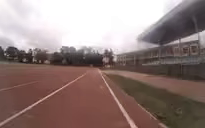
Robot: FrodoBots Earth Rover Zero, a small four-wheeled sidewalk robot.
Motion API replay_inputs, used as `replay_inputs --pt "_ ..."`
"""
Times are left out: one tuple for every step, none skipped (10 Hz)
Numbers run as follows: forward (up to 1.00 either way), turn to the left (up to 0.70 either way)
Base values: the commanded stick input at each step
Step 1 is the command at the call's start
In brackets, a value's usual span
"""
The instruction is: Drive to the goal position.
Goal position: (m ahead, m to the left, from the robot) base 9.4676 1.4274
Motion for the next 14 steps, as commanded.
replay_inputs --pt "0.7 0.0" --pt "0.7 0.0" --pt "0.7 0.0" --pt "0.7 0.0" --pt "0.7 0.0" --pt "0.7 0.0" --pt "0.7 0.0" --pt "0.7 0.0" --pt "0.7 0.0" --pt "0.7 0.0" --pt "0.7 0.0" --pt "0.7 0.0" --pt "0.7 0.0" --pt "0.7 0.0"
